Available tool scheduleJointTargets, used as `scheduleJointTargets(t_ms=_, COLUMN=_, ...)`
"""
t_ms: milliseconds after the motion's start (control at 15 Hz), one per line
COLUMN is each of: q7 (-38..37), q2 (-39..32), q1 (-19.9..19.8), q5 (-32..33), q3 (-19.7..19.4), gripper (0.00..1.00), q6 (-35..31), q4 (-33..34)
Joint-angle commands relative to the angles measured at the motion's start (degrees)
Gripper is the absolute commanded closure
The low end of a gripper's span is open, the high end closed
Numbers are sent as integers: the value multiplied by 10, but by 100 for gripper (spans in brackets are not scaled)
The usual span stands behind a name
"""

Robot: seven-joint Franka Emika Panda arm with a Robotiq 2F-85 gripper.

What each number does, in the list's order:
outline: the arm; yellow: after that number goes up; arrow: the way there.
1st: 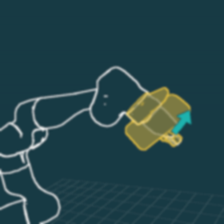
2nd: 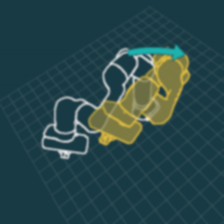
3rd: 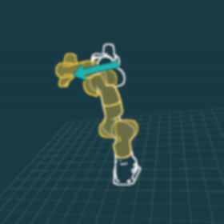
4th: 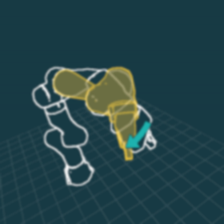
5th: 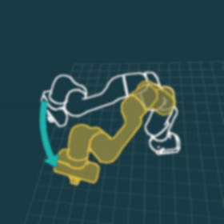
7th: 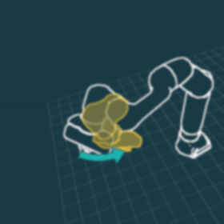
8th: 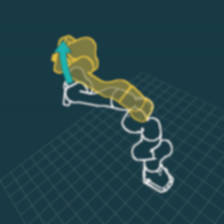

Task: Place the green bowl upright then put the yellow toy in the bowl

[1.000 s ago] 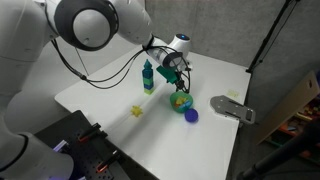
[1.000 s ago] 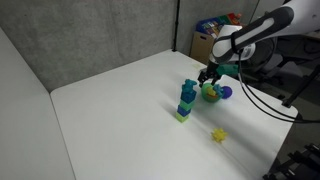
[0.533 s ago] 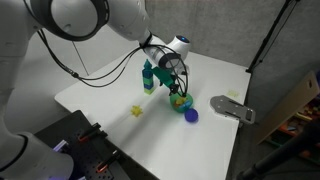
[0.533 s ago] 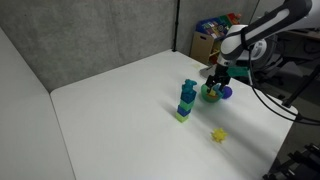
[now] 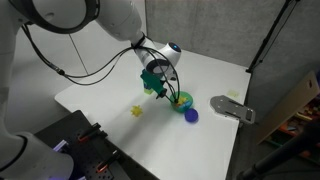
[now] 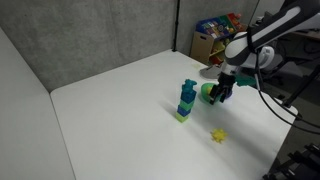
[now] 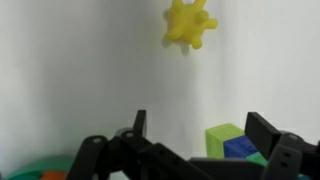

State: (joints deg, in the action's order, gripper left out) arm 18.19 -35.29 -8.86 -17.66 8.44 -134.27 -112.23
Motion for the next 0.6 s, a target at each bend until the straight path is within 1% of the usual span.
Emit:
scheduleJointTargets(t_ms=0, q7=64, q2=26, q1=-19, q5=-34, q3=28, gripper=0, q6=-14, q4=-57)
scheduleJointTargets(t_ms=200, q7=85, q2=25, q1=-12, q5=-44, q3=37, gripper=0, q6=-39, q4=-89)
scheduleJointTargets(t_ms=533, q7=73, q2=15, q1=1, q5=-27, q3=34, gripper=0, q6=-40, q4=-121)
